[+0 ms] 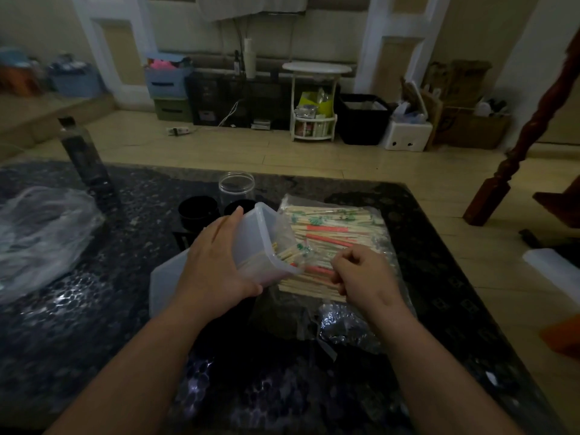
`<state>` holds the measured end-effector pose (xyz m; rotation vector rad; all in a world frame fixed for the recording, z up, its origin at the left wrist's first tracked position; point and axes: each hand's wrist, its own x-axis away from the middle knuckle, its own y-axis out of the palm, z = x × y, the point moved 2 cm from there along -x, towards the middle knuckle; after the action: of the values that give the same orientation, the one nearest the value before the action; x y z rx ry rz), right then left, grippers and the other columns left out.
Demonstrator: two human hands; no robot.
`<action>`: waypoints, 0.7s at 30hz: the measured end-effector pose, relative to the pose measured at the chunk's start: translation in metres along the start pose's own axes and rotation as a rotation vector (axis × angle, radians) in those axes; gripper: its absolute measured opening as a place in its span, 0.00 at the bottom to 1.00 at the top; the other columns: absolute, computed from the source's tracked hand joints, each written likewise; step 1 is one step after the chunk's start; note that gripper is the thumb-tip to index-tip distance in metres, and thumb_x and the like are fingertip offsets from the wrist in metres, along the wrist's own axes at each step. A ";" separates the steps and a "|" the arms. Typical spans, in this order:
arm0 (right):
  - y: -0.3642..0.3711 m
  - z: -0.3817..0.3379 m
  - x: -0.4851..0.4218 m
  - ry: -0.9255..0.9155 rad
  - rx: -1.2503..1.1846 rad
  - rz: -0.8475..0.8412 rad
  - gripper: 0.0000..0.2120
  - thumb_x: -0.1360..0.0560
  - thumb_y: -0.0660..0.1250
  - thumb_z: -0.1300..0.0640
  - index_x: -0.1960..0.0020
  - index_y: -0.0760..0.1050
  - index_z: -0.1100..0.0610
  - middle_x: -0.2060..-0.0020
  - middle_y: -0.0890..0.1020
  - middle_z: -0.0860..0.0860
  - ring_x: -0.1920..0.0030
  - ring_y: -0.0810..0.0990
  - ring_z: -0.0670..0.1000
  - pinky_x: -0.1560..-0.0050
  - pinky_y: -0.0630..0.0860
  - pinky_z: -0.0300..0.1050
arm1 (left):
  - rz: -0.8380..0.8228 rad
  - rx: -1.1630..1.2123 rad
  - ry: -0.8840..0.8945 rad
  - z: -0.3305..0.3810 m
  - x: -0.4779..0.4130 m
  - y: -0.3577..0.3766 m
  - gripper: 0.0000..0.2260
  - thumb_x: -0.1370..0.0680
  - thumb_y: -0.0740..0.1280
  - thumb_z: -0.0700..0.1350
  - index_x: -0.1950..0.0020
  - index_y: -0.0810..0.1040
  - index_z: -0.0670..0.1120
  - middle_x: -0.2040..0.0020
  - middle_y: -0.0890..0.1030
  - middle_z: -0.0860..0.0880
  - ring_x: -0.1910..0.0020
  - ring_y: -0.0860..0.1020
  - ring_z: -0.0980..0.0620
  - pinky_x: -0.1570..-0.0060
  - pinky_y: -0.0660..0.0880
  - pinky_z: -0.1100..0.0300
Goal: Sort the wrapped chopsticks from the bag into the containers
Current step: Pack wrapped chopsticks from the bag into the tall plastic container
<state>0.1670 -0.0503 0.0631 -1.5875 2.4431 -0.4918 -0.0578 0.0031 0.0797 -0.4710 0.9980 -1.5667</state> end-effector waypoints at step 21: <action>0.021 0.049 0.003 0.020 0.772 -0.486 0.36 0.21 0.63 0.50 0.20 0.46 0.45 0.31 0.75 0.55 0.34 0.75 0.57 0.37 0.73 0.50 | -0.008 0.010 -0.006 0.000 0.001 -0.002 0.58 0.41 0.83 0.49 0.21 0.49 0.57 0.23 0.56 0.53 0.26 0.54 0.55 0.29 0.55 0.55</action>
<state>0.1635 -0.0537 0.0101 -1.7463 1.5159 -1.3236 -0.0587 0.0025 0.0809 -0.4729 0.9846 -1.5764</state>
